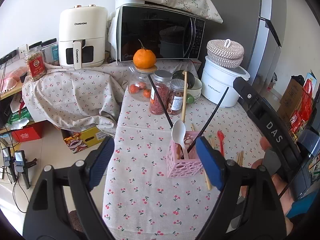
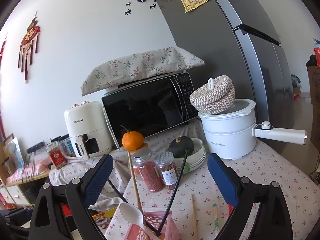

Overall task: Organize utensils
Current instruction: 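Open both tools to drop the chopstick and white spoon into the caddy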

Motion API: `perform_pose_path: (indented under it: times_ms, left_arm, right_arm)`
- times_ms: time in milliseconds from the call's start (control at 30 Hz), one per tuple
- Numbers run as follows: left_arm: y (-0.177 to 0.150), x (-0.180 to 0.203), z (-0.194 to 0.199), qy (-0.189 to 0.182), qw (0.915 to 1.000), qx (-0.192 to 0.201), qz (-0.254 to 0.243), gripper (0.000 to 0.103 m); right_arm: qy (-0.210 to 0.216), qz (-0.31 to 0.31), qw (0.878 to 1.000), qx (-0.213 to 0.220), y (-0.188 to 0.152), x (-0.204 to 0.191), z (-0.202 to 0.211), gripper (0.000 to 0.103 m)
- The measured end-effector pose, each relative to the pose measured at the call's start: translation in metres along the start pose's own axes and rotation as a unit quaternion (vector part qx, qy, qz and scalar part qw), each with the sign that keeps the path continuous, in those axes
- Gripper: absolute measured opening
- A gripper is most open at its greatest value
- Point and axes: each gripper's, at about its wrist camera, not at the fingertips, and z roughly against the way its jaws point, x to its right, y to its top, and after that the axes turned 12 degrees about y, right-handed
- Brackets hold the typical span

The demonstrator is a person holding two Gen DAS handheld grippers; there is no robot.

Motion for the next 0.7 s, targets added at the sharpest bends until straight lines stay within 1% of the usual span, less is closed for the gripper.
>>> perform_pose_path:
  times_ms: [33, 133, 267, 433, 567, 700]
  left_arm:
    - [0.001, 0.000, 0.002, 0.004, 1.0000, 0.003, 0.000, 0.087]
    - [0.003, 0.000, 0.007, 0.019, 0.9998, 0.009, 0.000, 0.103]
    - [0.005, 0.000, 0.013, 0.035, 0.9991, 0.024, 0.002, 0.103]
    - [0.006, -0.001, 0.018, 0.032, 0.9989, 0.030, 0.015, 0.103]
    - [0.006, 0.001, 0.026, 0.035, 0.9985, 0.040, 0.014, 0.103]
    - [0.005, 0.005, 0.030, 0.044, 0.9975, 0.053, 0.013, 0.103]
  right_arm:
    - [-0.005, -0.002, 1.000, 0.000, 0.002, 0.001, 0.003, 0.103]
    - [-0.036, 0.002, 0.999, -0.006, 0.006, 0.001, 0.009, 0.103]
    - [-0.055, 0.010, 0.998, -0.024, 0.012, 0.002, 0.013, 0.103]
    - [-0.073, 0.040, 0.996, -0.030, 0.020, -0.005, 0.023, 0.103]
    - [-0.080, 0.066, 0.994, -0.034, 0.026, -0.015, 0.032, 0.103]
    - [-0.083, 0.088, 0.991, -0.050, 0.029, -0.020, 0.039, 0.103]
